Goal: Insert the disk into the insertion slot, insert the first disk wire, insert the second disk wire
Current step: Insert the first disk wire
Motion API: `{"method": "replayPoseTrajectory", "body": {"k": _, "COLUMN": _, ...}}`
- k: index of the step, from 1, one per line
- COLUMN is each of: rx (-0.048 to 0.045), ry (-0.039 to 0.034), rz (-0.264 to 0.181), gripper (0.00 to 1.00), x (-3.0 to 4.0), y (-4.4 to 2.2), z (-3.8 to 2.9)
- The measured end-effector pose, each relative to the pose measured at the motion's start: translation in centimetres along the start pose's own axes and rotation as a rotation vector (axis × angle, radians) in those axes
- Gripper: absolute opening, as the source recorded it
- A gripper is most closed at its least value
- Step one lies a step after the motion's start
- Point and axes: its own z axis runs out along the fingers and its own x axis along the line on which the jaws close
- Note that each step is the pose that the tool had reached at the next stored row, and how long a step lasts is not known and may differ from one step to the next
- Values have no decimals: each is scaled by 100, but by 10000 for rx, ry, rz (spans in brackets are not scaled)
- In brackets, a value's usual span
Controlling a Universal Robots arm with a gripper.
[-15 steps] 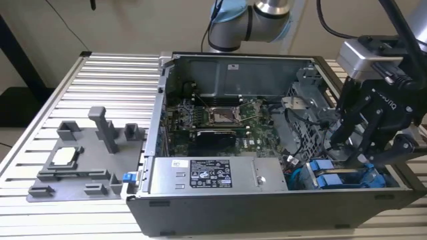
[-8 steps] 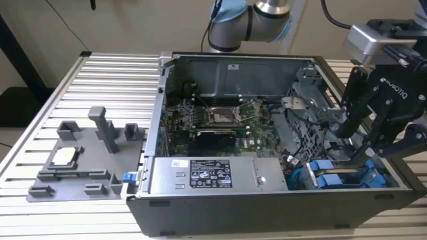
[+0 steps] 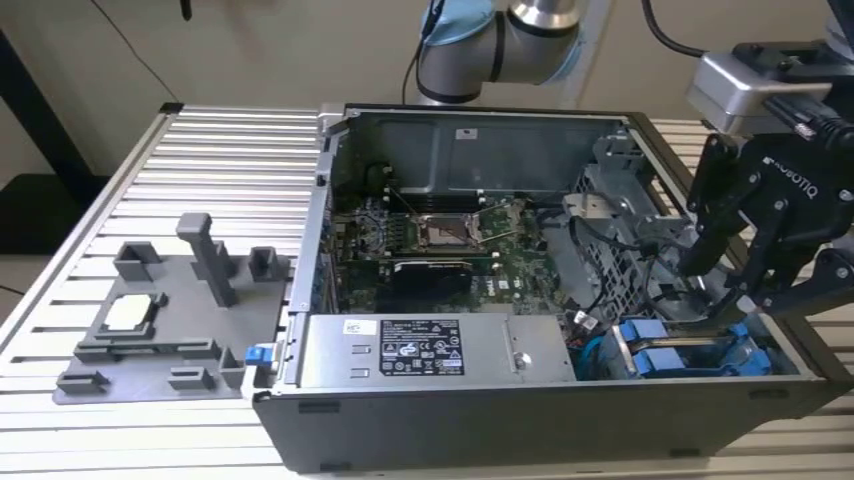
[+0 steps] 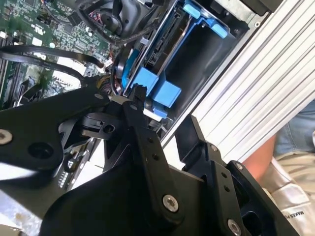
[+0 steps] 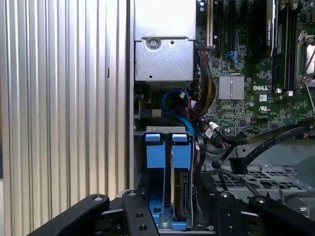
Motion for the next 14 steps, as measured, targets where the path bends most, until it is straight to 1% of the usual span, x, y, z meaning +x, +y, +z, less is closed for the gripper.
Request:
{"method": "replayPoseTrajectory", "body": {"k": 2, "rx": 215, "ry": -58, "rz": -28, "gripper": 53, "x": 0, "y": 0, "z": 0}}
{"method": "replayPoseTrajectory", "body": {"k": 3, "rx": 318, "ry": -99, "rz": -42, "gripper": 53, "x": 0, "y": 0, "z": -1}}
{"method": "replayPoseTrajectory", "body": {"k": 4, "rx": 418, "ry": -156, "rz": -58, "gripper": 53, "x": -1, "y": 0, "z": 0}}
{"method": "replayPoseTrajectory", "body": {"k": 6, "rx": 545, "ry": -246, "rz": -81, "gripper": 53, "x": -1, "y": -4, "z": 1}}
{"method": "replayPoseTrajectory", "body": {"k": 7, "rx": 570, "ry": -261, "rz": -94, "gripper": 53, "x": -5, "y": -12, "z": 7}}
{"method": "replayPoseTrajectory", "body": {"k": 14, "rx": 572, "ry": -262, "rz": -172, "gripper": 53, "x": -62, "y": -94, "z": 45}}
